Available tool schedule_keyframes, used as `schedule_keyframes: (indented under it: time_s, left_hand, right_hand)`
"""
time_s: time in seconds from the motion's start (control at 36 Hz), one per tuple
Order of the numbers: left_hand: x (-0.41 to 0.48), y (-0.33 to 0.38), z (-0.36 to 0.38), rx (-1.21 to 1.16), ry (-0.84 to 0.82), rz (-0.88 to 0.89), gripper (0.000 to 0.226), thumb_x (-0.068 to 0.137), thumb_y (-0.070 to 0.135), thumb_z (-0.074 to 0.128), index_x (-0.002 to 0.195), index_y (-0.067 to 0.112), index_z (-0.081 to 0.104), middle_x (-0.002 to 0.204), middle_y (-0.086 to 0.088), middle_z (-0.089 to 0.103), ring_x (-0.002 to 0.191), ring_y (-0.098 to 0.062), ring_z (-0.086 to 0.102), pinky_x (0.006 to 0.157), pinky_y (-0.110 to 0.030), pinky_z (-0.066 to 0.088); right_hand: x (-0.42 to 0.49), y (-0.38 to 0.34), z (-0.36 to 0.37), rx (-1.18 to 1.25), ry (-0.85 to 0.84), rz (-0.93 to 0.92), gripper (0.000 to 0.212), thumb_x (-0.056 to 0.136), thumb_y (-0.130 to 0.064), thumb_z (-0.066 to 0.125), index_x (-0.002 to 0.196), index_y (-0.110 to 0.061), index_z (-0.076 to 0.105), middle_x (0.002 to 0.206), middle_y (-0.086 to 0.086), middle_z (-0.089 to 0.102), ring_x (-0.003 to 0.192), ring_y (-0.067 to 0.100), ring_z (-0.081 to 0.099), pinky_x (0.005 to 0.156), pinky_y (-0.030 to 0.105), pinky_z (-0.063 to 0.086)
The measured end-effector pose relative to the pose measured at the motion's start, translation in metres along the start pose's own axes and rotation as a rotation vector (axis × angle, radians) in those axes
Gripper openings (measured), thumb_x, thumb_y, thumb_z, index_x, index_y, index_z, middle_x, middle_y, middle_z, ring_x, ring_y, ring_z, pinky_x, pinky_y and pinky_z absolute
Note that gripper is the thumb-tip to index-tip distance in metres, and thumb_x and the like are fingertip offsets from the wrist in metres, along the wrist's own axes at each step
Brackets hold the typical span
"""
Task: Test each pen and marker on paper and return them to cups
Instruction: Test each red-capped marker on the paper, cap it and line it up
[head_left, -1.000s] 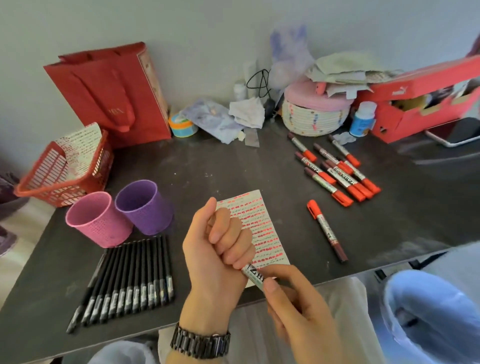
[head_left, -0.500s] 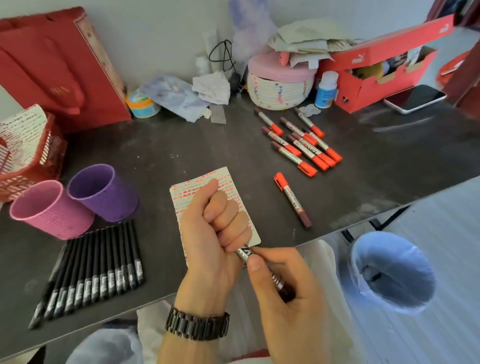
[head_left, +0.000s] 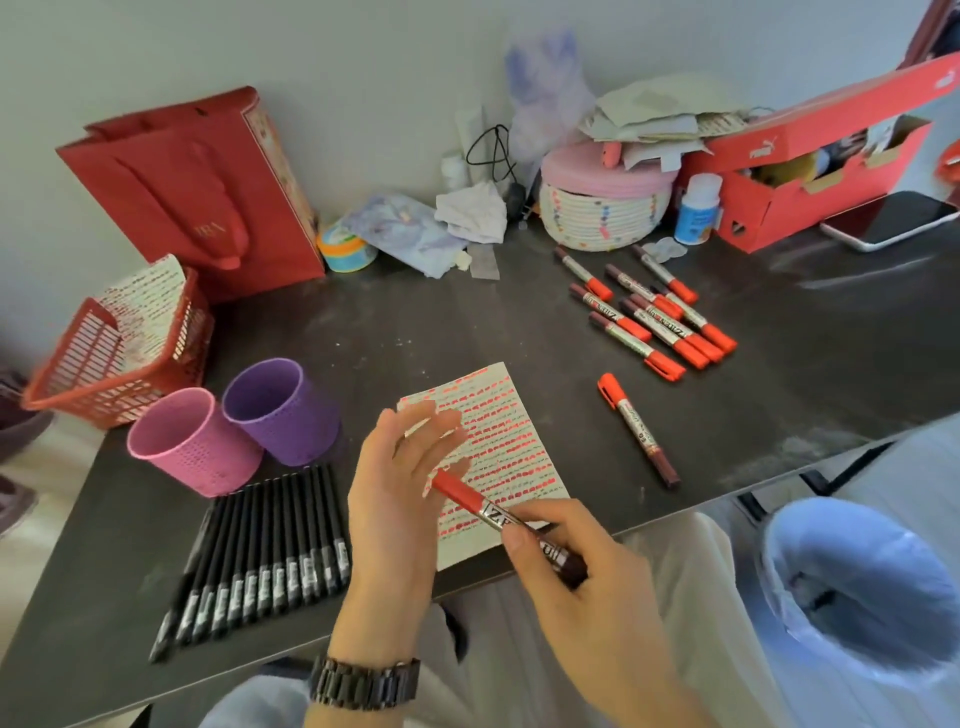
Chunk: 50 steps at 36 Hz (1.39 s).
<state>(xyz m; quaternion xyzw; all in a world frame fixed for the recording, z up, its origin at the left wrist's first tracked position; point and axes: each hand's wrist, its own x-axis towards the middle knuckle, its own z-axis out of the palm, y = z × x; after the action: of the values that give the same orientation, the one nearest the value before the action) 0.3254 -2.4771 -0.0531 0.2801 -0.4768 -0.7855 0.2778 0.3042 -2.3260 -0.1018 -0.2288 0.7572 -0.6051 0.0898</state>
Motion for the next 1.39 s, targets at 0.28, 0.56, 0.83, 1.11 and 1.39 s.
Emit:
schedule_keyframes:
  time_s: [0.28,0.56,0.83,1.11,1.39]
  left_hand:
    - [0.032,-0.036,-0.056,0.886,0.024,0.317,0.03,0.095,0.058,0.047,0.125,0.061,0.051,0.125,0.04,0.056,0.122,0.014,0.048,0.097,-0.022,0.042]
    - [0.044,-0.079,-0.066,1.469,-0.119,0.378,0.055,0.1,0.053,0.046,0.153,0.038,0.038,0.163,0.019,0.019,0.152,-0.007,0.02,0.122,-0.029,0.007]
    - [0.043,-0.081,-0.071,1.495,-0.13,0.381,0.057,0.099,0.06,0.037,0.153,0.045,0.032,0.164,0.023,0.013,0.153,-0.002,0.011,0.122,-0.027,-0.003]
    - [0.036,-0.079,-0.067,1.449,-0.1,0.421,0.053,0.098,0.052,0.052,0.148,0.036,0.048,0.161,0.014,0.032,0.15,-0.007,0.026,0.123,-0.031,0.006]
    - [0.037,-0.078,-0.067,1.444,-0.098,0.432,0.054,0.098,0.055,0.047,0.15,0.039,0.044,0.162,0.017,0.026,0.151,-0.004,0.02,0.122,-0.027,0.0]
  right_hand:
    - [0.028,0.032,-0.061,-0.336,0.173,0.093,0.029,0.086,-0.036,0.073,0.099,-0.057,0.06,0.071,-0.027,0.068,0.062,-0.001,0.063,0.067,0.016,0.049]
    - [0.091,0.043,-0.119,-0.541,0.28,0.234,0.024,0.097,-0.035,0.059,0.119,-0.043,0.062,0.086,-0.006,0.067,0.084,0.021,0.06,0.079,0.039,0.043]
    - [0.109,0.052,-0.096,-0.731,0.197,0.231,0.029,0.097,-0.016,0.061,0.125,-0.012,0.069,0.118,0.017,0.065,0.109,0.039,0.056,0.092,0.044,0.044]
    - [0.11,0.047,-0.09,-0.782,0.142,0.271,0.028,0.096,-0.023,0.063,0.123,-0.024,0.068,0.113,0.004,0.062,0.104,0.028,0.057,0.088,0.039,0.044]
    - [0.112,0.048,-0.1,-0.779,0.063,0.243,0.02,0.094,-0.029,0.064,0.112,-0.038,0.062,0.095,-0.01,0.059,0.082,0.011,0.059,0.075,0.031,0.038]
